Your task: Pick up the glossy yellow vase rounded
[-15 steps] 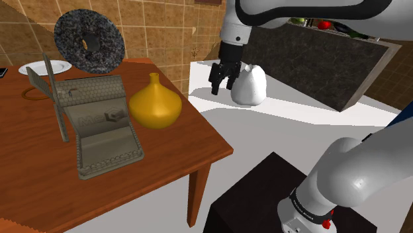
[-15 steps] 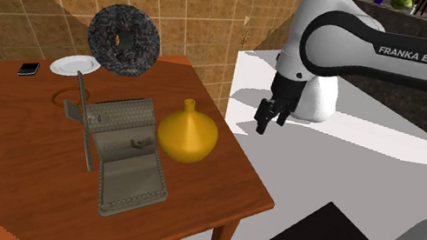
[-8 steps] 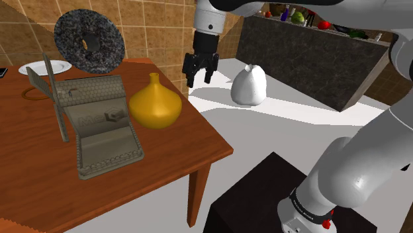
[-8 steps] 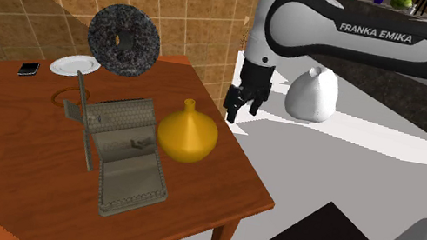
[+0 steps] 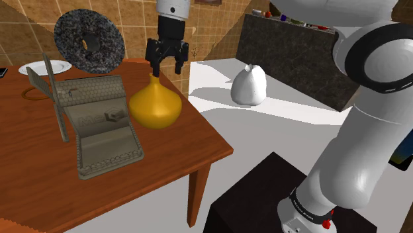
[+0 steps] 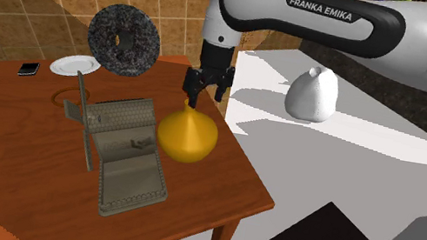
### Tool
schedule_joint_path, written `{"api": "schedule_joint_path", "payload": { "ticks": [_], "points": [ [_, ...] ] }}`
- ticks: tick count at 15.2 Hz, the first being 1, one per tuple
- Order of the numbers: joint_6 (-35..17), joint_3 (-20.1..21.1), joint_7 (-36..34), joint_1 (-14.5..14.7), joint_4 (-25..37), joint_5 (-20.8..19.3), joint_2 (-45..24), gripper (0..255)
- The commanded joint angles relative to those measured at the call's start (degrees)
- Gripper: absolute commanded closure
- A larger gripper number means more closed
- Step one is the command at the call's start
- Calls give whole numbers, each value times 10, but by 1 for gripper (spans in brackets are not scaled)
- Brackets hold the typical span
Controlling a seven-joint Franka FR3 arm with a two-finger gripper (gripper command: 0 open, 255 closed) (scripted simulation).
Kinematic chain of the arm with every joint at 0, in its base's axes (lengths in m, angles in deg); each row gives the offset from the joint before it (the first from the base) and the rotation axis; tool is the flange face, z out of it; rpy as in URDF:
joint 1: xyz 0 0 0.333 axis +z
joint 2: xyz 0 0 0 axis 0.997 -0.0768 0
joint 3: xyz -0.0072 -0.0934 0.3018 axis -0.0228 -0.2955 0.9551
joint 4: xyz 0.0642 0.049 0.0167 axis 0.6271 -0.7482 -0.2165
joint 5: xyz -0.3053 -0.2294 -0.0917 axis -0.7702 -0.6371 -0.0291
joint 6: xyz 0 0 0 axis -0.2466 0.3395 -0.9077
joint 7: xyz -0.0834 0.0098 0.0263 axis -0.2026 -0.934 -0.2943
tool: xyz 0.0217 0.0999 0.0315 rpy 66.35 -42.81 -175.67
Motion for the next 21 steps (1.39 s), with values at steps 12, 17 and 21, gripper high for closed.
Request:
{"api": "schedule_joint_path", "payload": {
  "ticks": [12, 17, 21],
  "points": [
    [-21, 12, -21, 23, 61, -15, -77, 0],
    [-22, 11, -19, 22, 58, -14, -75, 255],
    [-22, 12, -20, 23, 58, -14, -75, 255]
  ]
}}
